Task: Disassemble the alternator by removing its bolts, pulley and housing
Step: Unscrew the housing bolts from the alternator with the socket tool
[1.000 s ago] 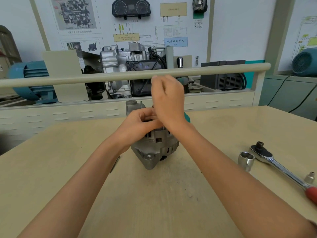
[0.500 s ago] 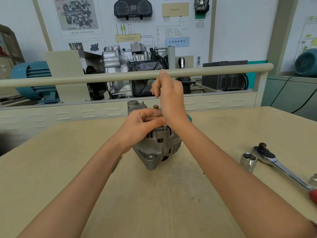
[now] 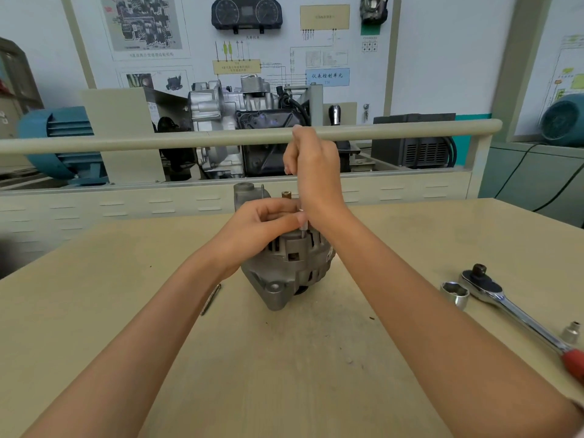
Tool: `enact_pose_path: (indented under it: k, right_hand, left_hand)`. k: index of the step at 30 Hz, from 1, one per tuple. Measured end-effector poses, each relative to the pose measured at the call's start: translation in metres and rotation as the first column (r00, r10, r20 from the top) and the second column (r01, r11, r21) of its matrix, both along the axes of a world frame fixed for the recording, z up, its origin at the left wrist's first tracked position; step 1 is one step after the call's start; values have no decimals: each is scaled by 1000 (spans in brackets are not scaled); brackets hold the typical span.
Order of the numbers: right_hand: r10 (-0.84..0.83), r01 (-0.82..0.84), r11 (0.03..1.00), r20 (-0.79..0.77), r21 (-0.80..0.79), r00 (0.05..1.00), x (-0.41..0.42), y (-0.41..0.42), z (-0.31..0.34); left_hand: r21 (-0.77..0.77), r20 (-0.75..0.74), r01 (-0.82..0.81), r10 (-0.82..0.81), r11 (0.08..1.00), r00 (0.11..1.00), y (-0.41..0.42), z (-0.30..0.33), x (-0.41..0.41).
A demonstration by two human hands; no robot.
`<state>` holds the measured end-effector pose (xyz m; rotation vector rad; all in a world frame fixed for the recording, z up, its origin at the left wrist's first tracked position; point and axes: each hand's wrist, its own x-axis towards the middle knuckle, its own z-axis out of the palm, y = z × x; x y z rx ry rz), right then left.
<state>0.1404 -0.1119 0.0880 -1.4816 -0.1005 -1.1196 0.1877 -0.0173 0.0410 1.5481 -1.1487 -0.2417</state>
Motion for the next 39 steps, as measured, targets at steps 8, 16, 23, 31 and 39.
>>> enact_pose_path:
  k: [8, 16, 23, 31, 39]
  right_hand:
    - [387, -384, 910, 11, 159, 922, 3, -7, 3]
    - [-36, 37, 999, 66, -17, 997, 4, 3, -9]
    - [-746, 704, 510, 153, -495, 649, 1, 13, -22]
    - [-442, 443, 836, 83, -325, 893, -2, 10, -7]
    - [611, -594, 769, 4, 237, 792, 2, -19, 5]
  left_hand:
    - [-30, 16, -44, 45, 999, 999, -3, -2, 1]
    - [-36, 51, -16, 18, 999, 999, -2, -1, 1]
    - [-33, 72, -78, 80, 996, 994, 0, -2, 0]
    - [-14, 17, -13, 13, 1000, 1000, 0, -1, -2]
    - [28, -31, 30, -29, 999, 999, 3, 3, 2]
